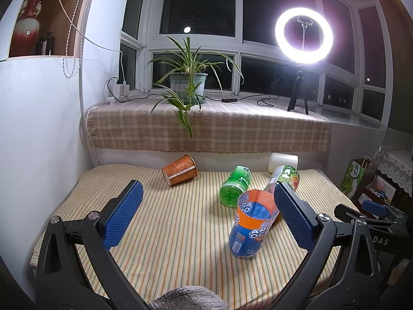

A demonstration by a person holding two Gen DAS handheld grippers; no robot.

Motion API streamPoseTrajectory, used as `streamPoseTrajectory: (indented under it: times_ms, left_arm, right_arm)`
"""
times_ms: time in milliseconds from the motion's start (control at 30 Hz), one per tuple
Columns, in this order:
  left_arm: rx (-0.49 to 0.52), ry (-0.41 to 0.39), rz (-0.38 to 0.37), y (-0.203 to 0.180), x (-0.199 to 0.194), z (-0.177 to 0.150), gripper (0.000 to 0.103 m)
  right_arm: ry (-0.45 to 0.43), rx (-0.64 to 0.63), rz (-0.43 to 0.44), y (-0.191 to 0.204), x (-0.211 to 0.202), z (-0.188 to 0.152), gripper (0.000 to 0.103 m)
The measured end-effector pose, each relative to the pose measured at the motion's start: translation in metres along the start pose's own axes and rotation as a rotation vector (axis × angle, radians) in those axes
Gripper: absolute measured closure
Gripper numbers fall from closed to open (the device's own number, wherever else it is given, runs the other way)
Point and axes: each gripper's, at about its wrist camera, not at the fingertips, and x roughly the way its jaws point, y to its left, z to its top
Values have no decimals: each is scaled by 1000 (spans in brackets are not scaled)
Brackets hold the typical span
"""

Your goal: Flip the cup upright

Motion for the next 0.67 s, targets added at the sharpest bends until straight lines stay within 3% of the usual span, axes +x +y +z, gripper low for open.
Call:
streamPoseTrajectory:
  times_ms: [667]
  left_arm:
    - [-1,1,1,2,1,0,0]
  right_arm:
    - [18,-5,4,1,7,-2,0]
